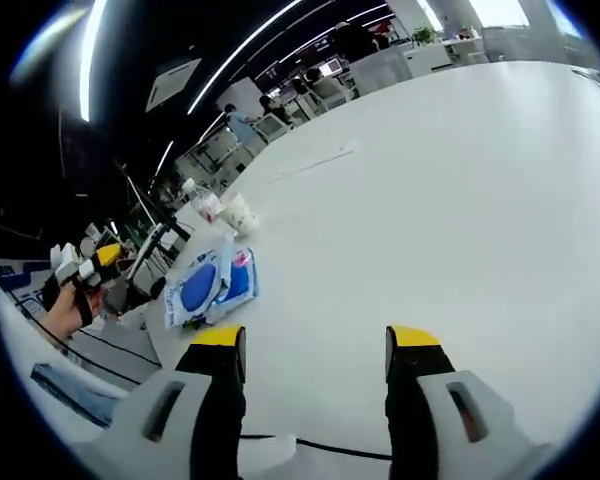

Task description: Arrange the tabletop items into an orderly group along one side of the table until the central work area is clear of visible clutter.

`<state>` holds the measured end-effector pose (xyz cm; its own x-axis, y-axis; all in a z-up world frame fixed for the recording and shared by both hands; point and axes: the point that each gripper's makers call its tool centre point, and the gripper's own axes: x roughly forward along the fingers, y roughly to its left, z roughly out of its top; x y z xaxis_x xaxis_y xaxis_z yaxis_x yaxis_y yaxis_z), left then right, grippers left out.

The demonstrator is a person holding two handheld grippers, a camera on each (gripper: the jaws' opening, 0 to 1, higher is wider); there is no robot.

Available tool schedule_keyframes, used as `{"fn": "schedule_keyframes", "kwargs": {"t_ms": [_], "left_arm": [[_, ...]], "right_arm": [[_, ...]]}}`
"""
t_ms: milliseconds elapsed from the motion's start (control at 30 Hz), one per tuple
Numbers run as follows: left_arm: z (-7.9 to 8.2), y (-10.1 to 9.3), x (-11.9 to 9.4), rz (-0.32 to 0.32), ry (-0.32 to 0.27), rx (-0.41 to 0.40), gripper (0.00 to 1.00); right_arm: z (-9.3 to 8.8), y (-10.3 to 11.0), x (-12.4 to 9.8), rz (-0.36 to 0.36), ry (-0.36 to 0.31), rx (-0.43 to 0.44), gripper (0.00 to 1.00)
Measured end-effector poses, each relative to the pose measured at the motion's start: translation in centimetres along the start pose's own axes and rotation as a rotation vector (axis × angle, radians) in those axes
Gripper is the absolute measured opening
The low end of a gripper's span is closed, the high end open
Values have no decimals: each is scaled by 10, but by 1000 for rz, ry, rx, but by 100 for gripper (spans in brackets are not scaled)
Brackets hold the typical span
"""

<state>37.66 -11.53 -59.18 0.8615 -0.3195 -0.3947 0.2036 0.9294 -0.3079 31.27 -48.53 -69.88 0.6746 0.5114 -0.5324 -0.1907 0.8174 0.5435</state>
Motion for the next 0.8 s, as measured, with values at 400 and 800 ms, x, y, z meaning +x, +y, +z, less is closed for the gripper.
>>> {"fn": "schedule_keyframes", "kwargs": {"t_ms": [400, 800], "left_arm": [[-12, -9, -9, 17, 13, -24, 74], [-27, 3, -34, 59, 28, -47, 73]], "right_arm": [[-5, 22, 11, 58, 23, -30, 55], [-3, 46, 28, 109, 75, -85, 55]]}}
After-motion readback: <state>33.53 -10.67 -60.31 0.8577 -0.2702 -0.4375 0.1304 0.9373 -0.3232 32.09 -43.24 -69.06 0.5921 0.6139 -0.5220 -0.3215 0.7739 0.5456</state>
